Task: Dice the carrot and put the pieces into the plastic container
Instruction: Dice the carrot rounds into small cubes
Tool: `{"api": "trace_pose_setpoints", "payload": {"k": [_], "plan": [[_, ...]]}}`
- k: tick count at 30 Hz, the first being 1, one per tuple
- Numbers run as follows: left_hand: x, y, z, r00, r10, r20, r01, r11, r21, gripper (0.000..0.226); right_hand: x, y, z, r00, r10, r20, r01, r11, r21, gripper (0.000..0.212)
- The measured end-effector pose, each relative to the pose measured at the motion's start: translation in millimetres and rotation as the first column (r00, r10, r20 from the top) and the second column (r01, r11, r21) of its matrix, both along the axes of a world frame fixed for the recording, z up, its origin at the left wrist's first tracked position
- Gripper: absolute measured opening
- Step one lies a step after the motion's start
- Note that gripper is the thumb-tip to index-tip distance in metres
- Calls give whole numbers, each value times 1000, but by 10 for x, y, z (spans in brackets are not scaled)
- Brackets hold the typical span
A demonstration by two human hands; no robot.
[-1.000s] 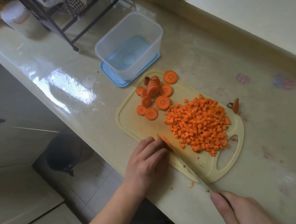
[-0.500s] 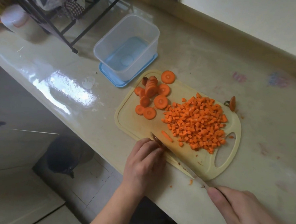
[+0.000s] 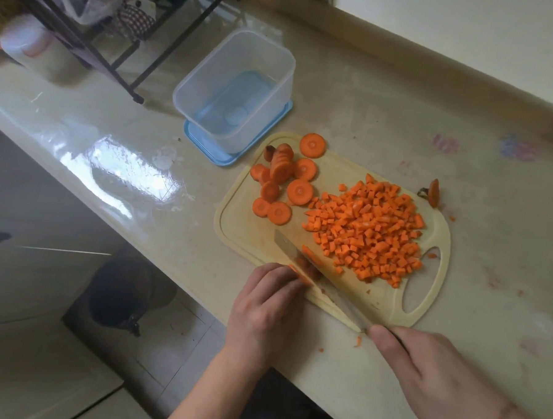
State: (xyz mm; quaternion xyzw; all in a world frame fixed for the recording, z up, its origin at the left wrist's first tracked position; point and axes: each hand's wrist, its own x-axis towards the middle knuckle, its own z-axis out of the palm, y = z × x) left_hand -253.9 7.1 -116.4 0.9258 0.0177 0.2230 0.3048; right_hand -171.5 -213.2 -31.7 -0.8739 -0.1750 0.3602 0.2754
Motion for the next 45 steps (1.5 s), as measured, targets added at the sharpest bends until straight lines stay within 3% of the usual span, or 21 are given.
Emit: {"api": "trace_pose_setpoints", "payload": {"k": [5,9,14,18,21,28,32,36,41,45], "plan": [[67,-21,-35,1000,25,-9,-25,1000,-6,10,6,-98,85,1000,10,-16,-10,1000,3,81],[98,-13,-63,999,37,7,-37,999,-12,25,20,-144,92,1000,12,-3,-12,1000,-15,90],[83,6,-92,999,43,-5,-43,999,28,9,6,-190,90,1000,26,6,-26,998,-57,98],[93,3,-79,1000,31,5,-31,999,23,10,6,-82,22,997,67,37,-64,994,-91,87],[104,-7,-49,1000,25,11,-25,1000,5,14,16,22,-14,997,65,50,-64,998,-22,76],[64,19,-60,999,-4,-42,3,1000,-31,10,-60,-156,75,999,-24,23,24,999,30,85],[48,87,56,997,79,21,-76,992,-96,7,-50,-292,193,981,-19,193,36,996,-84,76],[176,270,210,991,135,-12,-136,986,-91,17,12,-467,217,915,146,376,-65,974,-219,57],[445,475,307,963,-151,-223,159,987,23,26,24,-662,177,806,222,549,-117,968,-220,64],[598,536,363,915,-276,-296,312,946,83,29,-29,-796,123,817,174,549,-62,974,-216,63]]}}
